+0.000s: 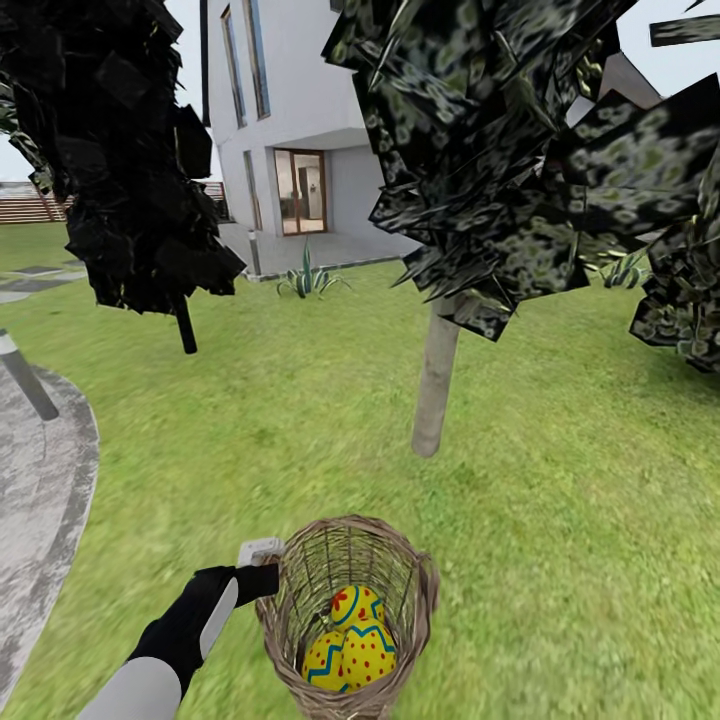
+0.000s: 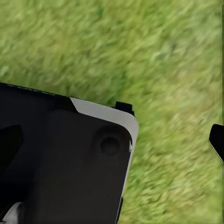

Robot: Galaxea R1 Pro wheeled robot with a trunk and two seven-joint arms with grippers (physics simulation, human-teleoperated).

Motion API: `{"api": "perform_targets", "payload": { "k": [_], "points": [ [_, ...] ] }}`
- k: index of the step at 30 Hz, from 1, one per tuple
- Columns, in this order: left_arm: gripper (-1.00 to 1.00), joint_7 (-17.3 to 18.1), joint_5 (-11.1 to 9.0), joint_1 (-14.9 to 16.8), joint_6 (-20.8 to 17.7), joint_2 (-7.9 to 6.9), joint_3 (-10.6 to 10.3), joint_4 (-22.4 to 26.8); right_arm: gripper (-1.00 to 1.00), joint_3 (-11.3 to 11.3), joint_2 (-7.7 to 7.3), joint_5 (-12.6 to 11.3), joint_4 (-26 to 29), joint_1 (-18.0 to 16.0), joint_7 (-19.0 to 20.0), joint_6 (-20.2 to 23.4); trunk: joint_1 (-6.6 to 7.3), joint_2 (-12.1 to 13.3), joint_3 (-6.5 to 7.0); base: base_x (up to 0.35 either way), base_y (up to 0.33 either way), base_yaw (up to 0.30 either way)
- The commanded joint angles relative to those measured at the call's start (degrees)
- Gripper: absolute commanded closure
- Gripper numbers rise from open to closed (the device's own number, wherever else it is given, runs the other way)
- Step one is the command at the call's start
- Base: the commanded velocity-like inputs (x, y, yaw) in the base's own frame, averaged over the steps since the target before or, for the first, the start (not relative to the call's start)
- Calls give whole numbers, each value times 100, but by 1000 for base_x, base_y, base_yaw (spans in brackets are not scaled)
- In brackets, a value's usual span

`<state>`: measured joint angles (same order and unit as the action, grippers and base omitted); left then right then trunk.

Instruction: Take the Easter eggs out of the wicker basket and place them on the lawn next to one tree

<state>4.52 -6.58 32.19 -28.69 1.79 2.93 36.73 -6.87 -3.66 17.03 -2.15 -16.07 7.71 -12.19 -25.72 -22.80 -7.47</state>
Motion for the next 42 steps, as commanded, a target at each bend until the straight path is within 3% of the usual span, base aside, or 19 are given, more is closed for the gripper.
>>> {"api": "perform_targets", "payload": {
  "k": [1,27,37,40,42],
  "points": [
    [100,14,-79,6,-40,6,31,9,-100,-50,-4,37,-23,-10,15,-38,-7,-12,-11,324,0,0],
    [100,14,-74,4,-32,7,24,11,-100,-48,-1,46,-23,-10,12,-20,-7,-12,-11,321,7,0],
    [100,14,-80,6,-73,-3,51,97,-100,-51,-9,46,-14,-10,12,-29,-7,-12,-11,16,1,0],
    [100,-4,-75,15,-139,-32,92,70,-100,-51,-6,58,-14,-10,12,-29,-72,-132,-65,0,0,0],
    [100,-29,-72,15,-153,0,397,71,-100,-51,-7,80,-14,-10,13,-29,-116,-213,-101,0,0,0]
  ]
}}
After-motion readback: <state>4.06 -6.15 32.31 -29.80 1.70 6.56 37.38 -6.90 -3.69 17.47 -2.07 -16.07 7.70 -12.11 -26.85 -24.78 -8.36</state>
